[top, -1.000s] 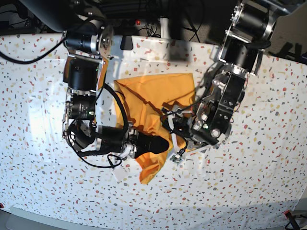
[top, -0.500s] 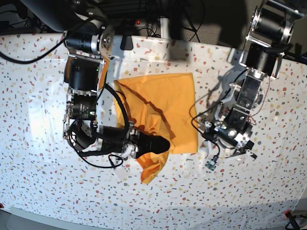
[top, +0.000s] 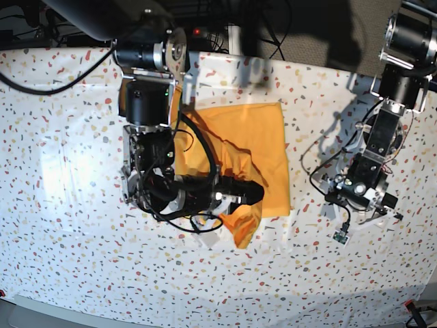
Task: Fold the T-shirt properly
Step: 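Fold the held end with the right gripper over toward the left gripper, then move the left gripper over the folded bundle and lift it away, then lower the left gripper onto the bundle's folded edge and grasp it, then pull the grasped fold with the left gripper to flatten the bundle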
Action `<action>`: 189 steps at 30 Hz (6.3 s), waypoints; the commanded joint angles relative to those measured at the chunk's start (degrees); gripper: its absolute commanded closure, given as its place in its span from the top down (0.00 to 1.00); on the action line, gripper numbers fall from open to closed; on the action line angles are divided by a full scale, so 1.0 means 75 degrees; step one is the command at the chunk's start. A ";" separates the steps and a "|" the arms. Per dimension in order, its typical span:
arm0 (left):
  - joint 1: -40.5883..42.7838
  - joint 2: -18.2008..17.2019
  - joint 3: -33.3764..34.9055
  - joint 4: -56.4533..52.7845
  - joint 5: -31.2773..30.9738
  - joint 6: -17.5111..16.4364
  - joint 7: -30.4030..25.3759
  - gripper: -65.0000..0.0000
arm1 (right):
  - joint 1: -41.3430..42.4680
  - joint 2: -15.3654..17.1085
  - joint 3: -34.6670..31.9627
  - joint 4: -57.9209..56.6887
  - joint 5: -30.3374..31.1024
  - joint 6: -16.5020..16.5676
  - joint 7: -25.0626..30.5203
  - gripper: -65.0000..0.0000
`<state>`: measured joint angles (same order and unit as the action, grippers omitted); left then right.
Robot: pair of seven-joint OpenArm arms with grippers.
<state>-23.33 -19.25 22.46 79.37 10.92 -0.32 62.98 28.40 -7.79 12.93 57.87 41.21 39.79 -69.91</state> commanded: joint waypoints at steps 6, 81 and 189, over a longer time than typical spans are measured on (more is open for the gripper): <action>-0.0227 -0.0064 -0.0044 0.0140 0.0134 0.0079 -0.0093 0.61 | 0.0052 -0.0082 -0.0772 0.0125 0.0122 0.0028 0.0055 0.00; 0.2716 0.0195 -0.0029 0.3707 -0.4695 -0.3220 -0.1067 0.61 | 0.0128 0.4529 -0.0163 0.0819 0.1067 0.0028 -0.0583 0.40; 0.0134 0.1944 0.1014 0.2509 -0.3856 -0.2990 0.0440 0.61 | 0.0125 0.4278 -0.0160 0.0816 0.1728 0.0028 -0.0446 0.40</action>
<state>-20.99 -4.97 30.37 96.82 -17.54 -22.74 67.46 27.59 23.46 11.38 63.00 52.82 39.77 -74.17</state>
